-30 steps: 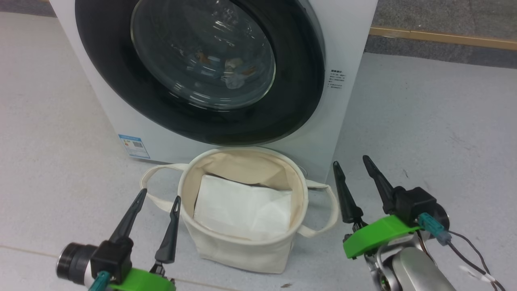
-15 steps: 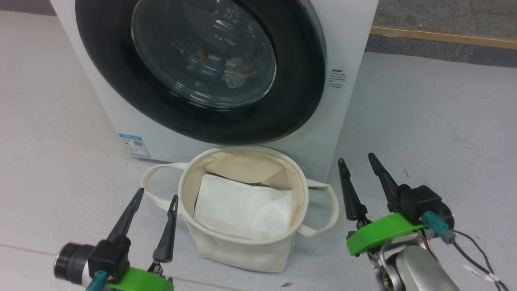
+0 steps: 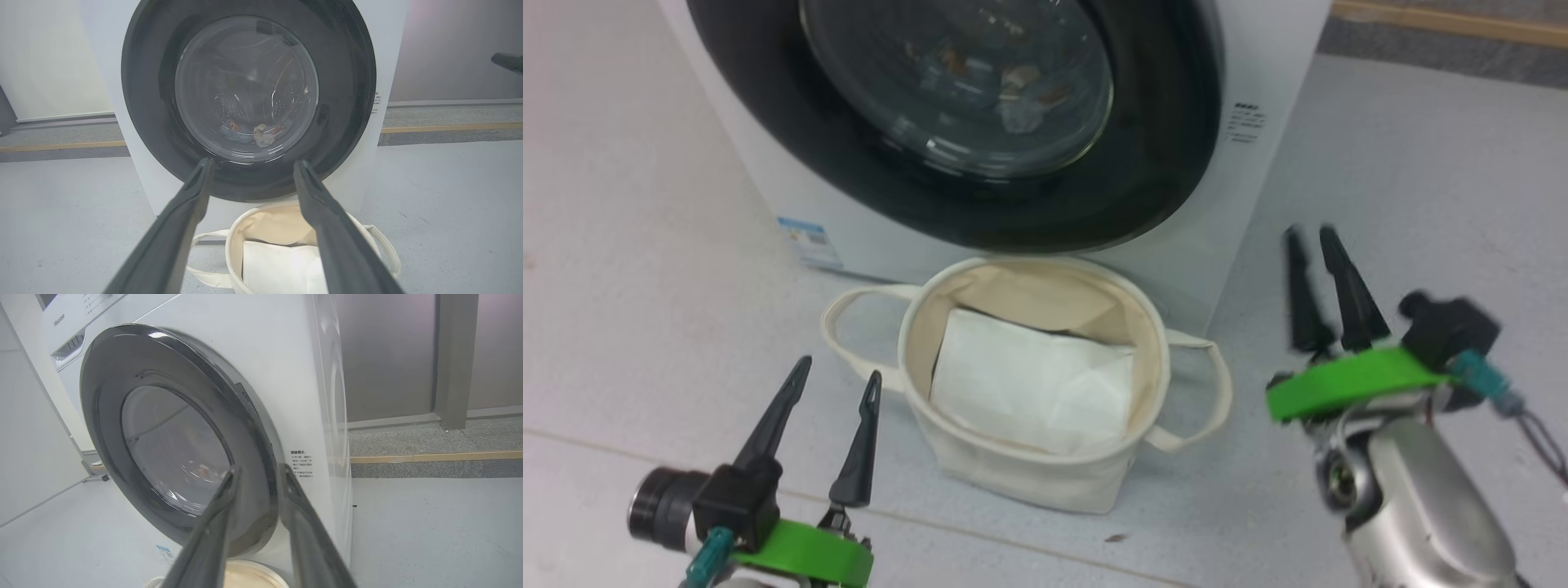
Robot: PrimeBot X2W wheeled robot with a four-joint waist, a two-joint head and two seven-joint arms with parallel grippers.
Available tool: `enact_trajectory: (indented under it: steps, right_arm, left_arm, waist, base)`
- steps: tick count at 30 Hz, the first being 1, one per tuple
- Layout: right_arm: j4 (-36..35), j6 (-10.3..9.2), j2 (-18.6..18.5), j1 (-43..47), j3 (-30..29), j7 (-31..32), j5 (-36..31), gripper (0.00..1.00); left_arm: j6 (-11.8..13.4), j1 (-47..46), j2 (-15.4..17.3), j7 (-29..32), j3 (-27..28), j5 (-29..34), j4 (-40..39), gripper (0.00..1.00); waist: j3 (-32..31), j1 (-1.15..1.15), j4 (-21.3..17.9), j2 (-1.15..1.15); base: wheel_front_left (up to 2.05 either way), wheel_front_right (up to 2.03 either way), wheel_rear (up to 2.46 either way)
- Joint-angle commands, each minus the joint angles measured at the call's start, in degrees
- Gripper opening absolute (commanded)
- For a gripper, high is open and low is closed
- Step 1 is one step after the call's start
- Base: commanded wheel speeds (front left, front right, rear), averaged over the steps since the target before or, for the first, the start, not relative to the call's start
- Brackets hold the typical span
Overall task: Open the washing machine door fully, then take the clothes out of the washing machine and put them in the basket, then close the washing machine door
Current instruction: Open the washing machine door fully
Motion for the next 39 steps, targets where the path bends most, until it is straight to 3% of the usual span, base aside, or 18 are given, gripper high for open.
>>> enact_trajectory:
  steps: [1, 11, 21, 32, 39]
  right_arm:
    - [-1.3, 0.01, -0.1, -2.4, 0.6, 0.0, 1.0, 0.0]
    - [3.9, 0.01, -0.9, -10.7, -4.6, 3.0, 19.5, 0.0]
    - [10.7, 0.01, -5.1, -21.0, -6.0, 7.7, 39.1, 0.0]
    - [17.2, 0.01, -8.7, -31.3, -5.0, 13.0, 51.9, 0.0]
    - [22.9, 0.01, -10.3, -36.2, -3.4, 16.6, 55.8, 0.0]
  left_arm:
    - [-0.1, -2.7, 0.5, -0.7, 2.6, 0.2, -2.2, 1.0]
    - [-0.9, -4.8, 0.0, -0.7, 3.1, 0.8, -2.9, 1.0]
    - [-1.8, -6.5, -1.2, -0.7, 3.2, 1.2, -2.8, 1.0]
    - [-2.6, -7.3, -2.6, -0.7, 3.4, 1.9, -3.5, 1.0]
    - [-3.2, -7.5, -3.4, -0.7, 3.1, 2.5, -3.5, 1.0]
  waist:
    - [1.1, 0.0, 1.0, 0.0]
    - [5.0, 0.0, 4.4, 0.0]
    - [8.0, 0.0, 7.5, 0.0]
    - [11.1, 0.0, 10.4, 0.0]
    - [11.7, 0.0, 12.0, 0.0]
  base:
    - [0.0, 0.0, 0.0]
    - [0.0, 0.0, 0.0]
    - [0.0, 0.0, 0.0]
    - [0.0, 0.0, 0.0]
    - [0.0, 0.0, 0.0]
